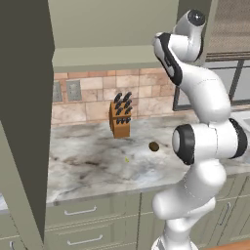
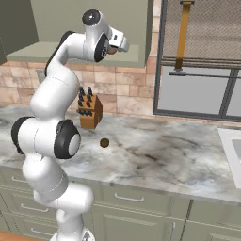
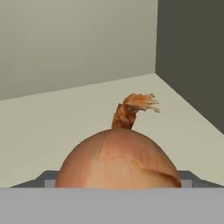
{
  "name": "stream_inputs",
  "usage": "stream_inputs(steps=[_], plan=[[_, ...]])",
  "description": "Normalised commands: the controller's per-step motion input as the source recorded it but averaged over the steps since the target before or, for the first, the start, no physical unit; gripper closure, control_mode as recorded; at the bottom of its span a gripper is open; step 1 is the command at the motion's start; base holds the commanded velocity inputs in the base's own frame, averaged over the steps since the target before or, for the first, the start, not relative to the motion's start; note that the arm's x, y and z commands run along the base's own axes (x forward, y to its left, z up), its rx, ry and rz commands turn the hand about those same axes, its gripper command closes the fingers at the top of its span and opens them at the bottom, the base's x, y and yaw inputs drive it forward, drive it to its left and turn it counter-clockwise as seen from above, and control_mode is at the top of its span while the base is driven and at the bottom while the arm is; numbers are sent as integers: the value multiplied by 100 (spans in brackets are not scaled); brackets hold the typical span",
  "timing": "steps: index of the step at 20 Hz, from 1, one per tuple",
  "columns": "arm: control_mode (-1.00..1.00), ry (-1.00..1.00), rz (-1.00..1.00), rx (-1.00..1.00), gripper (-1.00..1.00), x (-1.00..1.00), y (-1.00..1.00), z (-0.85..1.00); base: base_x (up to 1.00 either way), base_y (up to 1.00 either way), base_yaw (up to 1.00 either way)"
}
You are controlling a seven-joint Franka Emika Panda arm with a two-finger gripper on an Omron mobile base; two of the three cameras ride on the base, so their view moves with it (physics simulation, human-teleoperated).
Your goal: Pick the kiwi, lemon wedge, onion from the counter and place them in the cabinet. Then close the cabinet.
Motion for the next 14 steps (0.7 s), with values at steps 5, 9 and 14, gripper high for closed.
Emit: stream_inputs(steps=[5,9,14], plan=[[-100,0,0,-3,100,100,-1,-1,0,0,0],[-100,0,0,-11,-100,71,6,-1,0,0,0],[-100,0,0,-2,-100,7,7,-20,0,0,0]])
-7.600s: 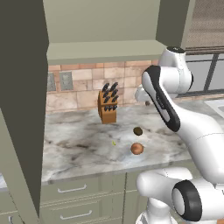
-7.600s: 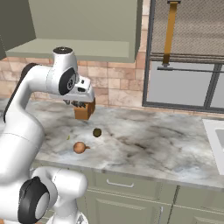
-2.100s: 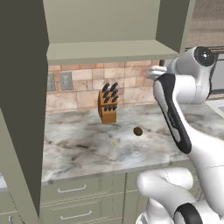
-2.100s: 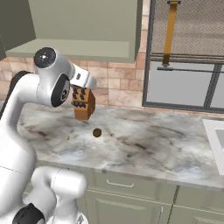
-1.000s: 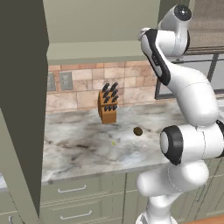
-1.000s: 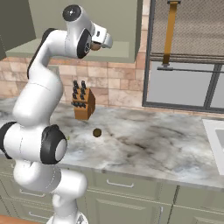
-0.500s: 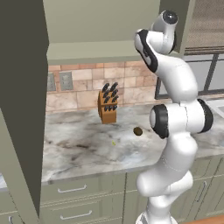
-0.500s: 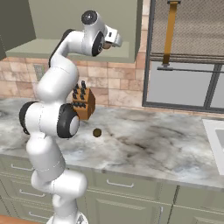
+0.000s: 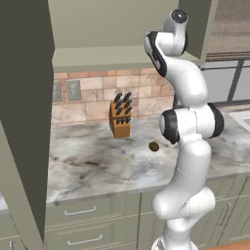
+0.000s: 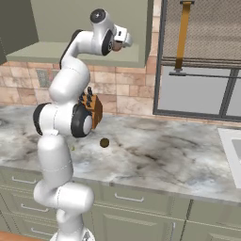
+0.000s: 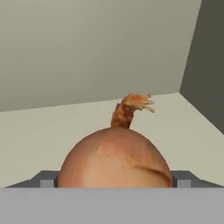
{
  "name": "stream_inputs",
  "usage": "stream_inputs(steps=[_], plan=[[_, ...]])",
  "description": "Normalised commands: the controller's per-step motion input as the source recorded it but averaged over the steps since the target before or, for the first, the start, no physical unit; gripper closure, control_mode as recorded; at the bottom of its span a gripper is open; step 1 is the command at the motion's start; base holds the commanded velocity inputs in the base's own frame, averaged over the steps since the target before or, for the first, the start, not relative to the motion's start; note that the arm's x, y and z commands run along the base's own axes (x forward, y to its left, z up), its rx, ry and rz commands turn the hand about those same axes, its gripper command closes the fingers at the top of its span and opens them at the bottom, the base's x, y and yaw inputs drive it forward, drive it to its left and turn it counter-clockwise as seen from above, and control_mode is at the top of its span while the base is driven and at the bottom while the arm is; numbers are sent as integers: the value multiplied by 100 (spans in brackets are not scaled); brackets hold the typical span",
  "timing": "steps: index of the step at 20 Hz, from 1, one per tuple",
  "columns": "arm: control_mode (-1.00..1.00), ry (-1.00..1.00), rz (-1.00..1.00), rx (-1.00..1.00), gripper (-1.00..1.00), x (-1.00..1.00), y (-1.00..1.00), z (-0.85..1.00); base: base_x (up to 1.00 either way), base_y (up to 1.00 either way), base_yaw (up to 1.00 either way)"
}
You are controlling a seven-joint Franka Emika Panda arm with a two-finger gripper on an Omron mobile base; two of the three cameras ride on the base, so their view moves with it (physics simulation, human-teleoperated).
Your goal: Pick the kiwi, lemon wedge, onion from the counter and place them in the cabinet. Then close the cabinet.
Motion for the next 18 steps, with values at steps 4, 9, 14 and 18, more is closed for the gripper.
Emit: stream_inputs(steps=[4,9,14,18], plan=[[-100,0,0,-6,-100,-35,51,-41,0,0,0],[-100,0,0,-10,-100,-100,81,-45,0,0,0],[-100,-10,0,-14,-100,-100,62,-53,0,0,0],[-100,-32,-2,-1,-100,-100,1,-63,0,0,0]])
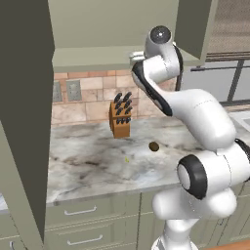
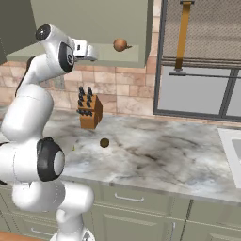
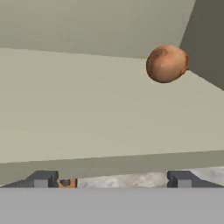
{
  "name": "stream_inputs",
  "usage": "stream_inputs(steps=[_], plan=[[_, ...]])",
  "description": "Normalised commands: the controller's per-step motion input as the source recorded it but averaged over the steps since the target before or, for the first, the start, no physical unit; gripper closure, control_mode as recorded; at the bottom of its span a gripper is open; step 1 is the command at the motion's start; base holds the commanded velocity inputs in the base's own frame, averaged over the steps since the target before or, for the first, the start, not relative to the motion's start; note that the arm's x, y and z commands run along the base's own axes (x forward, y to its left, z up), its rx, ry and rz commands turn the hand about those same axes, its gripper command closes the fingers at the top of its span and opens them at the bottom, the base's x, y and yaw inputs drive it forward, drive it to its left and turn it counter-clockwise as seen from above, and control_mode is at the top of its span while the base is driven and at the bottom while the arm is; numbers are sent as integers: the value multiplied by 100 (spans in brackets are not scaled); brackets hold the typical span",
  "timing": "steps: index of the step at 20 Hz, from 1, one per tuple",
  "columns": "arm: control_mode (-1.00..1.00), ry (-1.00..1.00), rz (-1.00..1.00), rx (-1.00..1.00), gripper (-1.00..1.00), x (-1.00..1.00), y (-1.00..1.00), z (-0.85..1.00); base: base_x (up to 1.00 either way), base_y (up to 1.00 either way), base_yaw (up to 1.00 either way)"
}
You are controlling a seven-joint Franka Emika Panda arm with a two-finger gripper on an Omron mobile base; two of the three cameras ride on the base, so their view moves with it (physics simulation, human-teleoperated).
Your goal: Pick the kiwi, lemon wedge, onion from the counter and place them in the cabinet. Then close the cabinet.
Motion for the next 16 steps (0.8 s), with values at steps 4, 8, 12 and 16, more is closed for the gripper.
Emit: stream_inputs(steps=[4,8,12,16], plan=[[-100,-17,-10,3,-100,-100,-14,-32,0,0,0],[-100,2,-13,8,-100,-100,-18,-24,0,0,0],[-100,32,-11,8,-100,-100,-9,-20,0,0,0],[-100,57,-4,1,-100,-71,-3,-27,0,0,0]])
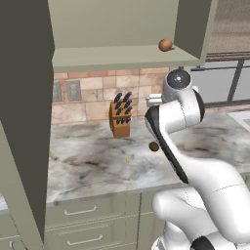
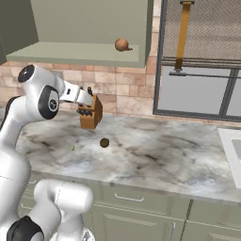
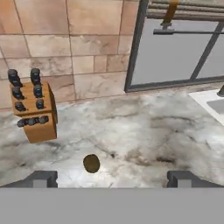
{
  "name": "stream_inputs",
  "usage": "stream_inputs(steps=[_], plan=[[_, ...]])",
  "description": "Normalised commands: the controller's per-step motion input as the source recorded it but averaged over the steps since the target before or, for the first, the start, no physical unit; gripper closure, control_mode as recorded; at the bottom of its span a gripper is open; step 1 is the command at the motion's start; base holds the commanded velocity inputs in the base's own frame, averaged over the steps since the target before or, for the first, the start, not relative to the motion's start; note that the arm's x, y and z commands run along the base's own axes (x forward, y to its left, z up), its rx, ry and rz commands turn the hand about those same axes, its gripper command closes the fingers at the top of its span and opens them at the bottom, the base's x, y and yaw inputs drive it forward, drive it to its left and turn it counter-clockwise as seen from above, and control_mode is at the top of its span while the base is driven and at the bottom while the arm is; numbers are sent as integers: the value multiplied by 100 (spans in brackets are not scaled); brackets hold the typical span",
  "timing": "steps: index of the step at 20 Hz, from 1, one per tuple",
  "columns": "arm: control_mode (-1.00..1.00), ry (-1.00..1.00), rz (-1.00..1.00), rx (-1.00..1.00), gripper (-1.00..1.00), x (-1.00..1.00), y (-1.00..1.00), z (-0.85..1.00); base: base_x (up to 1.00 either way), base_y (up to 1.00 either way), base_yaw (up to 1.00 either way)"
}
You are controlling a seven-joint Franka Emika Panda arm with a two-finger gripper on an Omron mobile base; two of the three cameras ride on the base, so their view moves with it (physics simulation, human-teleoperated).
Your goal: Pick the kiwi, lemon wedge, onion from the counter and place them in the cabinet. Then close the cabinet.
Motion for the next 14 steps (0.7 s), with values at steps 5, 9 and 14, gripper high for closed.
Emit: stream_inputs(steps=[5,9,14], plan=[[-100,62,0,2,-100,-1,-15,-78,0,0,0],[-100,26,2,0,-100,51,-6,-100,0,0,0],[-100,15,3,0,-100,65,-1,-98,0,0,0]])
